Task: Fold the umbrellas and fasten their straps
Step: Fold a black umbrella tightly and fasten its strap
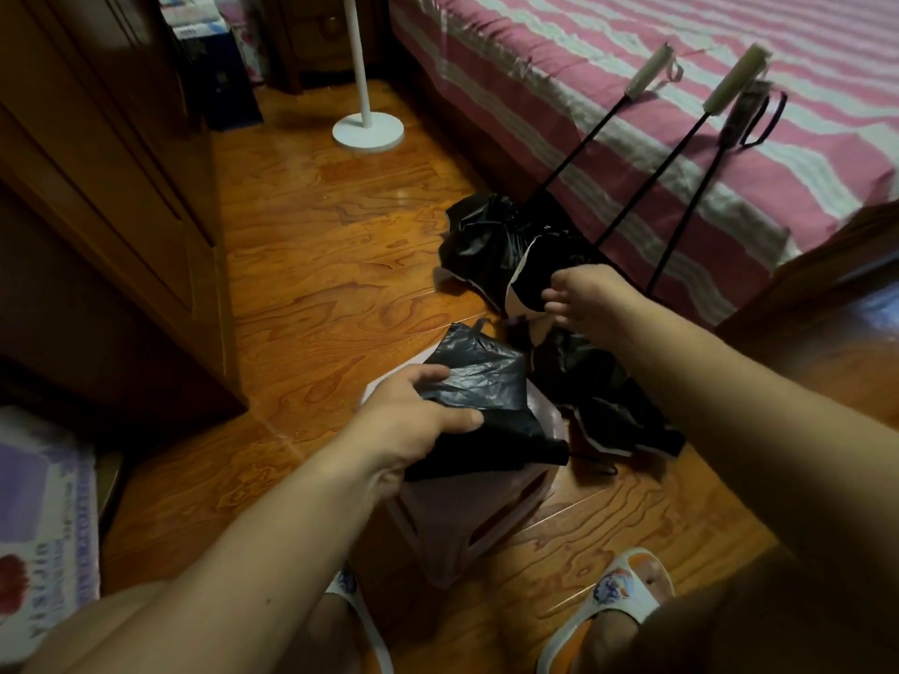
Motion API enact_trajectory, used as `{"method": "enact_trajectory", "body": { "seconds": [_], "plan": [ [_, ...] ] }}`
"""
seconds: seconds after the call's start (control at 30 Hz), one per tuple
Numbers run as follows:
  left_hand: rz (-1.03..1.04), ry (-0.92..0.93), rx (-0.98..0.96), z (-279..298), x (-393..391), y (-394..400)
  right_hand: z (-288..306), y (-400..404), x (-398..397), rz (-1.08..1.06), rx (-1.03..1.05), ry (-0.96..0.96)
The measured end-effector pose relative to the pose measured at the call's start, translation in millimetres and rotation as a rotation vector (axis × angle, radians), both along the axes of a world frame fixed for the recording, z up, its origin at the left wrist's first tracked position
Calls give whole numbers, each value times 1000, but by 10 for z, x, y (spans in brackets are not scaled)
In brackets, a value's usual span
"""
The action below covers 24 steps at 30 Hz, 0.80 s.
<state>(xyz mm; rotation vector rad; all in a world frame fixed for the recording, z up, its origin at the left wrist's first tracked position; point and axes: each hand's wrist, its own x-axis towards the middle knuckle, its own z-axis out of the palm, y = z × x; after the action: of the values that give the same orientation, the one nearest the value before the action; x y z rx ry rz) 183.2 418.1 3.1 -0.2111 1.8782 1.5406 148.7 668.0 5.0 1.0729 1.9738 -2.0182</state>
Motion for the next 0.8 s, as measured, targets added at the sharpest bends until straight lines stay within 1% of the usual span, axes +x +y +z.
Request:
{"method": "enact_trajectory", "body": {
  "seconds": [0.07, 0.1, 0.13, 0.2, 0.3, 0.33, 0.4, 0.43, 0.5, 0.57, 0.67, 0.73, 0.8],
  "plan": [
    [36, 23, 34, 65, -9, 18, 106, -157, 416, -68, -42, 34],
    [55, 31, 55, 100, -13, 16, 121, -240, 654, -67, -50, 13],
    [74, 41, 65, 136, -9, 13, 102, -331, 907, -38, -60, -20],
    [107, 68, 55, 181, 4, 18, 14, -554, 1332, 76, -1, -77],
    [107, 99, 55, 245, 24, 49, -180, -786, 1428, 156, 68, 11],
    [96, 103, 69, 270, 37, 54, -205, -823, 1393, 173, 123, 57],
    [37, 122, 114, 309, 56, 49, -217, -829, 1295, 176, 247, 147],
    [-18, 159, 99, 311, 63, 40, -222, -813, 1262, 150, 264, 180],
    [-123, 311, -53, 261, 77, 15, -239, -752, 1236, 50, 202, 236],
    [-124, 452, -187, 158, 103, 19, -267, -708, 1212, -36, 156, 262],
    [-94, 630, -307, 50, 181, 90, -308, -724, 1158, -39, 99, 280],
    [-157, 812, -405, 1, 192, 118, -365, -739, 1134, -42, 76, 272],
    [-229, 919, -478, -15, 166, 118, -385, -718, 1123, -87, 25, 269]
  ]
}}
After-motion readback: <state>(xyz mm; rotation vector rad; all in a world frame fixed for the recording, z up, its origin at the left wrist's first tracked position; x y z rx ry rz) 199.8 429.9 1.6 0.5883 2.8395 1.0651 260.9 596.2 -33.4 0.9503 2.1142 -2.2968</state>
